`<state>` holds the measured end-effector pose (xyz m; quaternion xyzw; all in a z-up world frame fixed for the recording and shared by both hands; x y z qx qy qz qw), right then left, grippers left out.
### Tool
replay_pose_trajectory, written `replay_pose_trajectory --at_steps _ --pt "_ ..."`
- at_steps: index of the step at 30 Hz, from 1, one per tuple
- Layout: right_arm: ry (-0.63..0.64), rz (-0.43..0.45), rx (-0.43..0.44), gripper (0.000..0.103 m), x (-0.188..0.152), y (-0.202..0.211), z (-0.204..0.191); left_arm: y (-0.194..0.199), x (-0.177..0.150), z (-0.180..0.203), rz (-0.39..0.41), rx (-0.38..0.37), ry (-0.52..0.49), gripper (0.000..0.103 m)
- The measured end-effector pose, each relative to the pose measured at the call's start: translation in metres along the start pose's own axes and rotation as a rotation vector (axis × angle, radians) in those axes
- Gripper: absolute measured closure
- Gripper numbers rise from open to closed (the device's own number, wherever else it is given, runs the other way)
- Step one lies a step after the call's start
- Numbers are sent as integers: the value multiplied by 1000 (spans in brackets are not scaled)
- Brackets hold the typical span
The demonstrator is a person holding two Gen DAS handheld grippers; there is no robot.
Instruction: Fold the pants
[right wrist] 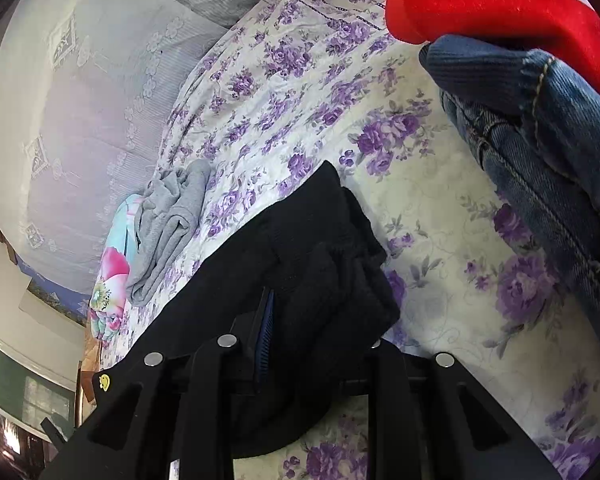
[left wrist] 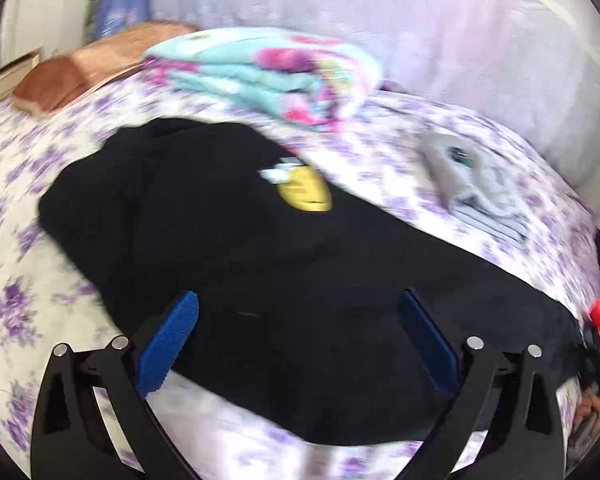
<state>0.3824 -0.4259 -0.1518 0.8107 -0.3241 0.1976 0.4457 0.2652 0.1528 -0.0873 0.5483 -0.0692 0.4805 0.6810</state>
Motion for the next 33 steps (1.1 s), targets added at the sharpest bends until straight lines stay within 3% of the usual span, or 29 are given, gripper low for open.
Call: replay_pose_trajectory --at_steps 6,10,14,24,33 --pt "1 8 -2 79 0 0 0 -31 -45 80 -115 -37 -183 5" --pt "-1 10 7 78 0 0 0 -66 -72 88 -132 106 -311 4" --pt "2 11 7 77 1 0 0 -65 -72 83 -146 68 -274 4" --pt "8 11 1 76 1 -1 -1 -65 -74 82 -139 74 -281 4" --pt "34 -4 -61 76 2 -1 -5 -64 -73 83 -137 57 -267 4"
Point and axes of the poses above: each gripper's, at about its wrist camera, not at the fingertips, and y roughly against the way its jaws point, z to its right, x to its top, the point moved 7 cm from there along -y, roughly the way its jaws point, and after that the axes turned 14 degrees about y, right-handed, at the moved point
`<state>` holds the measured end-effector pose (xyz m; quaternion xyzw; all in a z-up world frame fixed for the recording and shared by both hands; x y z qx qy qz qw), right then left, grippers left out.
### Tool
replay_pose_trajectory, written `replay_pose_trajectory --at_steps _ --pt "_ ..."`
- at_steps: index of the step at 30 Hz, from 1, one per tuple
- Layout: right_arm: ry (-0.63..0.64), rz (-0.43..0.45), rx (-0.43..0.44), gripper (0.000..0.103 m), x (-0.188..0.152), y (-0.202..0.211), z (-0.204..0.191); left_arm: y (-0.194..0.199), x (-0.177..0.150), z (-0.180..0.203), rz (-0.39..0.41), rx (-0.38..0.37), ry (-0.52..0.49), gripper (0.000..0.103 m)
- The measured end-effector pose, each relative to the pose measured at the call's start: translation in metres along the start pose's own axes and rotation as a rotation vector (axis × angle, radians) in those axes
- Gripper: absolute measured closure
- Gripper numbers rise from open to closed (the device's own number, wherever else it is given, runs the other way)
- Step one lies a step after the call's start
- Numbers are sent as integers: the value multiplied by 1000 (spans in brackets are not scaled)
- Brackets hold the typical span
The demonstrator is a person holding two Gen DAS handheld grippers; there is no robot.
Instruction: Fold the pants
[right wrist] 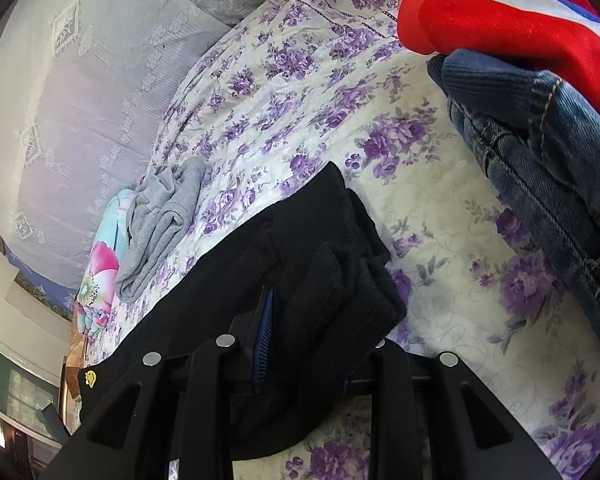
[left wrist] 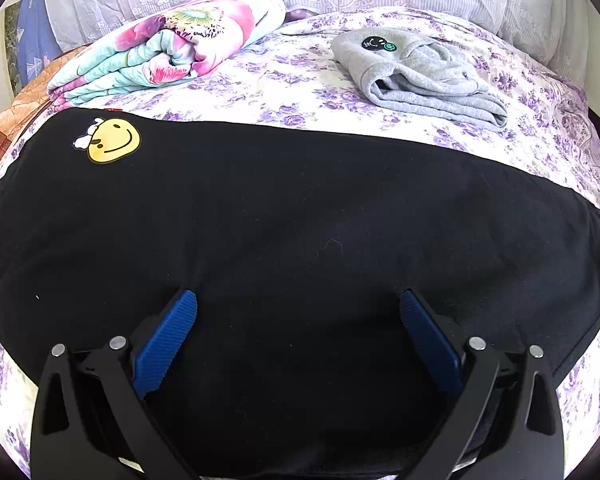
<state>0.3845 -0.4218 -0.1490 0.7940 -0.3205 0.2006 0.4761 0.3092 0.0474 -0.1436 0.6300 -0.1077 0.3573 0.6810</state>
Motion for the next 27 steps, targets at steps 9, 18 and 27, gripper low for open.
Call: replay_pose_trajectory --at_steps 9,18,27 --pt "8 22 -3 74 -1 -2 1 44 38 -43 166 44 -11 4" --pt "46 36 -105 75 1 5 -10 22 50 -126 131 109 258 5" --pt "200 170 -217 76 9 27 -59 20 48 -124 136 138 236 5"
Point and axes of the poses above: each gripper's, at about its wrist camera, not at the fingertips, and y roughly against the way its jaws point, z to its right, x to its top, the point moved 7 cm from there along -y, roughly the way its jaws point, and after that the axes turned 14 degrees about y, right-handed, at the moved point
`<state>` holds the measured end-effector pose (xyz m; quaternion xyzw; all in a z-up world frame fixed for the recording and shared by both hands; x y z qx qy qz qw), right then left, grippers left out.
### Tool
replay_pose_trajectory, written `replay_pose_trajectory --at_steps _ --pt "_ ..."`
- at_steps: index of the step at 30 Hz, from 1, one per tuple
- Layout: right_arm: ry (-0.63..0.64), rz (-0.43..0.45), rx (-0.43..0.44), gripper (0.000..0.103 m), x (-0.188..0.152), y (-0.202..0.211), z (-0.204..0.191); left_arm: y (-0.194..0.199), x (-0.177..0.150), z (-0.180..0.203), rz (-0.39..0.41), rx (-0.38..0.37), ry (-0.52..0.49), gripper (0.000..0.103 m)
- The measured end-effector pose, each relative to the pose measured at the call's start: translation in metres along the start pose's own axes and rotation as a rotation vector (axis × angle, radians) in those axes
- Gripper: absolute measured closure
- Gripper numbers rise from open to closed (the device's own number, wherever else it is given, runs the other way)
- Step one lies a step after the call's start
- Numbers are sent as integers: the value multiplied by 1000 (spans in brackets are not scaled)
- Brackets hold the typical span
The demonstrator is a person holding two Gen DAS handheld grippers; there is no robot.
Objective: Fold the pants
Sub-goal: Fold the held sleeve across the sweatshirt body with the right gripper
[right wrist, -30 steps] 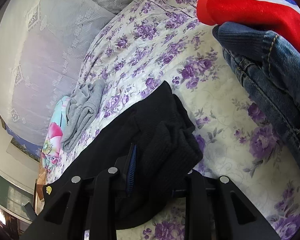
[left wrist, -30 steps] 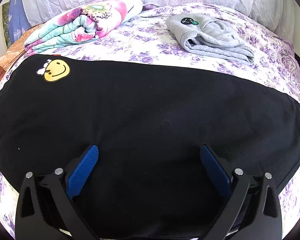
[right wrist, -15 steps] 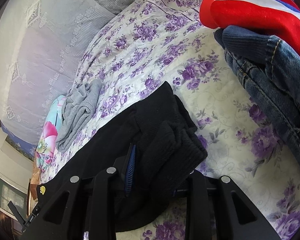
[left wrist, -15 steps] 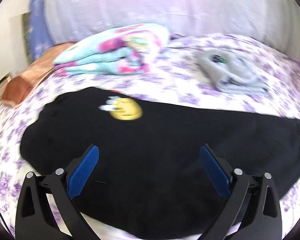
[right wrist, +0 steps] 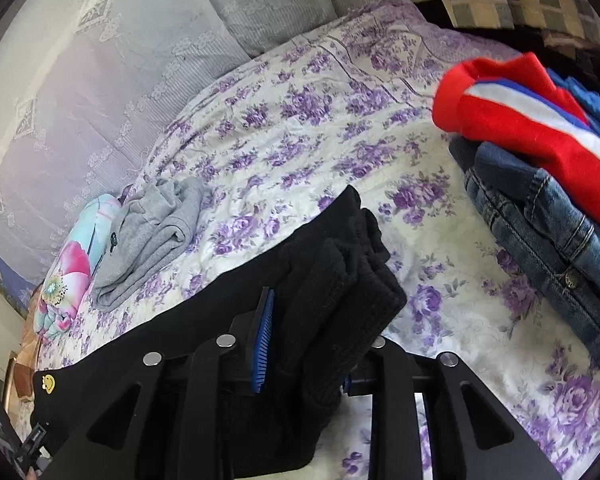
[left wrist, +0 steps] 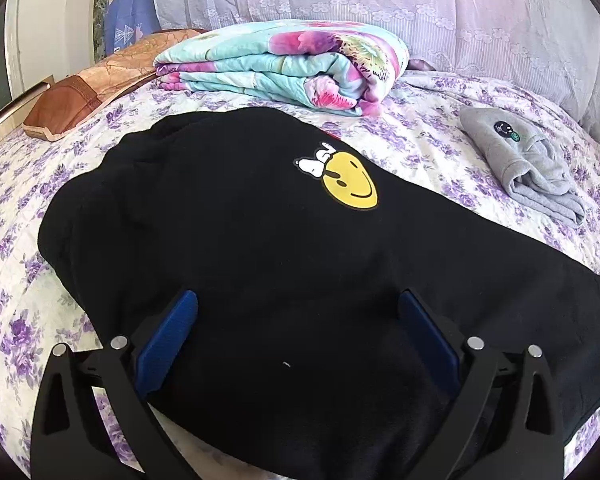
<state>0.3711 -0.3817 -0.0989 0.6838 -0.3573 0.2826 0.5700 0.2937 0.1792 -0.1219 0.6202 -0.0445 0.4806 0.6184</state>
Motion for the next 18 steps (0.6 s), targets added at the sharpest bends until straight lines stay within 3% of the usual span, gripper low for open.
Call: replay_pose_trajectory --at_steps 5,10,13,18 --pt "246 72 2 77 14 22 -75 2 0 -1 -1 -12 18 5" --pt "491 67 57 78 5 20 -165 16 8 -14 39 -72 103 5" --pt "522 59 102 81 -2 15 -198 23 17 -29 81 -70 170 5" --pt "472 68 126 82 -3 14 -210 18 23 -40 38 -119 261 5"
Point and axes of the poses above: each gripper's, at about its wrist camera, not at the fingertips, and y roughly against the way its jaws point, z to its right, x to its top, the point moved 7 cm from there along -y, roughly the way its jaws point, and after that the axes turned 14 degrees about y, right-handed, at the moved point
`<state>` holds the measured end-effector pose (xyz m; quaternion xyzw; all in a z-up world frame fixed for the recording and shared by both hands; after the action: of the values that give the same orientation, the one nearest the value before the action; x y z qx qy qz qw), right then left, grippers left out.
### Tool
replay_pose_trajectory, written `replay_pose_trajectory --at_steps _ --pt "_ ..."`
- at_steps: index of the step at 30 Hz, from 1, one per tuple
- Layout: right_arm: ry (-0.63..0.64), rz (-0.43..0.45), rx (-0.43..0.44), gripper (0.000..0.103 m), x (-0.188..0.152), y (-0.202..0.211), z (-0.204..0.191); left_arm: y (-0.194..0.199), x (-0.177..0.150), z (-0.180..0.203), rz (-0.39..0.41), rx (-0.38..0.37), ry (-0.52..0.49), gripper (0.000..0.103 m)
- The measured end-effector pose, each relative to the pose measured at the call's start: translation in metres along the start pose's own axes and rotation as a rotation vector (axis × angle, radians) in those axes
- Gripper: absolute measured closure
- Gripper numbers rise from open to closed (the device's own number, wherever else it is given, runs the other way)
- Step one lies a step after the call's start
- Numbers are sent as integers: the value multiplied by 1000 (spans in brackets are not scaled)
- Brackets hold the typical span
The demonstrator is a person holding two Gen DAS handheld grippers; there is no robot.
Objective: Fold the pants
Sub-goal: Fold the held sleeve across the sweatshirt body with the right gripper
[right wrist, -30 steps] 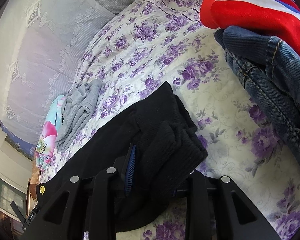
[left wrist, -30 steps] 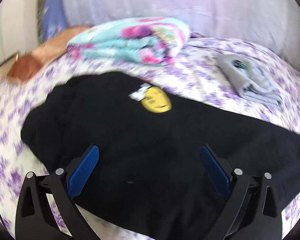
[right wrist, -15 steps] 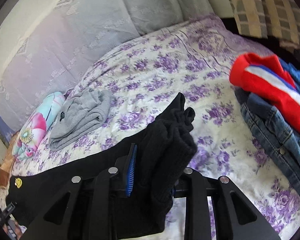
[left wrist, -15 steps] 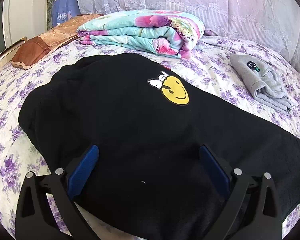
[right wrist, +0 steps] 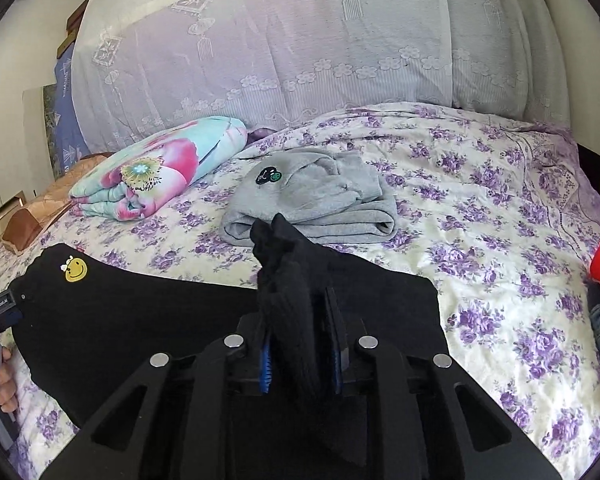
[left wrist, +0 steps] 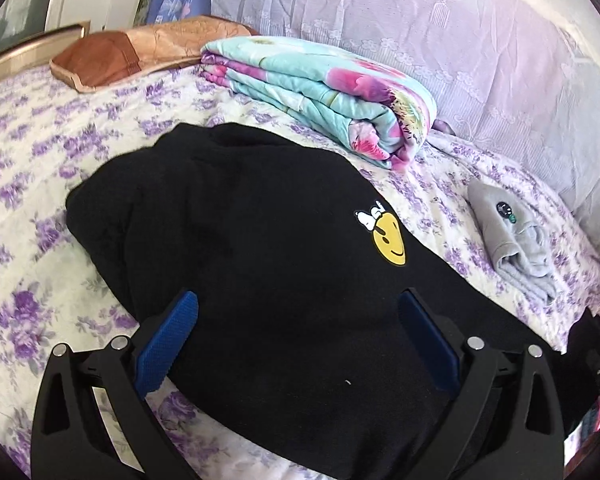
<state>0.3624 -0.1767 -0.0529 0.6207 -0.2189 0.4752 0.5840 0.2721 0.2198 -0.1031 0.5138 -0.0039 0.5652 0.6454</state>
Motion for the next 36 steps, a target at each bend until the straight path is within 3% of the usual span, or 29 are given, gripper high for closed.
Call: replay_pose_trajectory --at_steps 4,8,10,13,17,23,24,29,33,36 --pt "-80 11 -23 82 -5 10 30 4 -7 12 -1 -32 -68 5" --pt "-282 4 -121 83 -30 29 115 1 -18 23 -25 -36 -144 5" --pt "-422 0 -114 83 -49 34 155 4 -22 28 -25 -54 -168 5" --pt "-522 -20 -103 83 -69 32 188 7 -29 31 -19 -46 -202 5" --pt "-594 -54 -80 83 -91 20 210 28 -43 24 -61 -85 -208 5" --pt "-721 -60 1 83 -113 8 223 47 -69 -2 -76 31 -309 5" --pt "-749 -81 15 79 -118 5 224 46 -67 -5 -80 37 -301 5" --pt "-895 -110 95 79 -140 -4 233 36 -40 -5 -107 34 -214 5" --pt "-974 -109 121 82 -153 -6 238 26 -31 0 -106 69 -227 5" --pt "-955 -118 109 80 -152 -6 235 23 -20 4 -93 72 -239 5"
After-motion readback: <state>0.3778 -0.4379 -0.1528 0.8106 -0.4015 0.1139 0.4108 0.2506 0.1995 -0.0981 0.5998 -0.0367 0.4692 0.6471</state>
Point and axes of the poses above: each gripper's, at about its wrist camera, not at the fingertips, and y roughly against the way its jaws point, z to its right, x to its top, the point moved 7 cm from there along -y, roughly the way its jaws point, and after that the axes turned 14 degrees about y, right-handed, at the moved point
